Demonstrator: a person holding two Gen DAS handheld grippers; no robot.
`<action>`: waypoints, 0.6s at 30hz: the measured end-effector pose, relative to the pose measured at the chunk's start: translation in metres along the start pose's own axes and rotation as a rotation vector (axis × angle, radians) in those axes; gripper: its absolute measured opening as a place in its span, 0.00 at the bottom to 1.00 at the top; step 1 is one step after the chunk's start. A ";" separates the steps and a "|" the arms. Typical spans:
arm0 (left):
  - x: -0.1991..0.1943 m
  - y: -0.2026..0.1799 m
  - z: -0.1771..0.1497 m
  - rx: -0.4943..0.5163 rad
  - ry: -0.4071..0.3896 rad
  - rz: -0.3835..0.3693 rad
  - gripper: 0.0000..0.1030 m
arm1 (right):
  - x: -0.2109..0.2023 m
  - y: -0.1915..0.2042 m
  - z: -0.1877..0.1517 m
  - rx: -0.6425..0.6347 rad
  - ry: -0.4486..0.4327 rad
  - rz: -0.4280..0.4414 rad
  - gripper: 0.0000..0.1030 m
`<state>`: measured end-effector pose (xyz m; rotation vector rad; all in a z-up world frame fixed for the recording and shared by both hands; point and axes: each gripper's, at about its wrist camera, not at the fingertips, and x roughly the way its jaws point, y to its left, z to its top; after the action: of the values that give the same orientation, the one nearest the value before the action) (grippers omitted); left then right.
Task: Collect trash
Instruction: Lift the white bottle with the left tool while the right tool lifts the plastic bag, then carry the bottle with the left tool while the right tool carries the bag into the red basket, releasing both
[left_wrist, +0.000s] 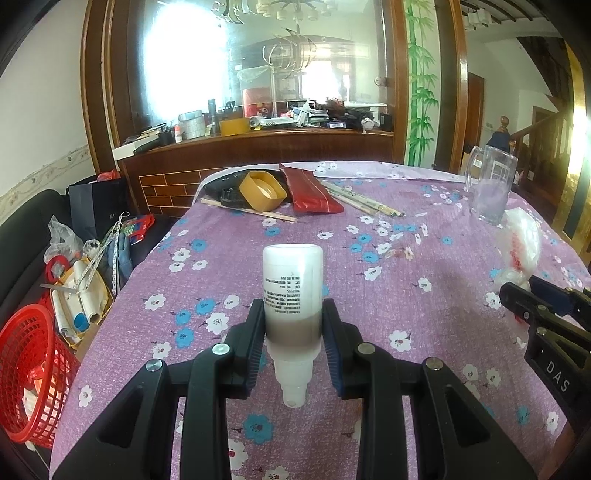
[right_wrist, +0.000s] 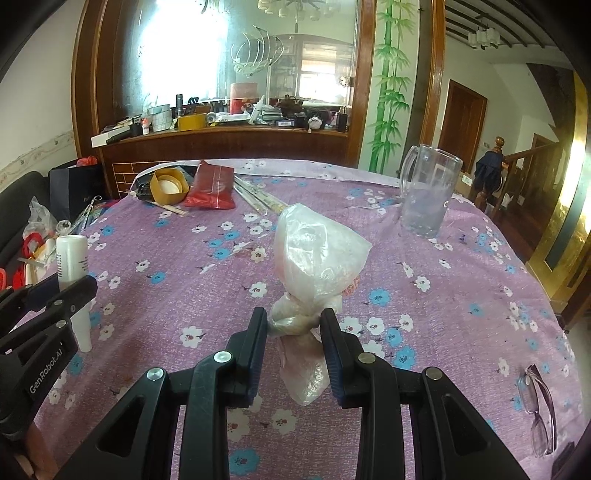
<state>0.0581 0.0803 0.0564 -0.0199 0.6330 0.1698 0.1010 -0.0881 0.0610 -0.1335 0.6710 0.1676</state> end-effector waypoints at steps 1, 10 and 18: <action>-0.002 0.002 0.002 -0.007 0.005 -0.007 0.28 | -0.001 0.000 0.000 0.001 -0.003 -0.003 0.31; -0.055 0.038 0.004 -0.067 0.009 -0.071 0.28 | -0.019 0.012 0.007 0.038 0.014 0.139 0.31; -0.105 0.152 -0.014 -0.206 -0.009 0.008 0.28 | -0.054 0.099 0.020 -0.020 0.070 0.472 0.32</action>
<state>-0.0579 0.2128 0.1125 -0.2146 0.6048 0.2425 0.0520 0.0066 0.1038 0.0021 0.7636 0.6256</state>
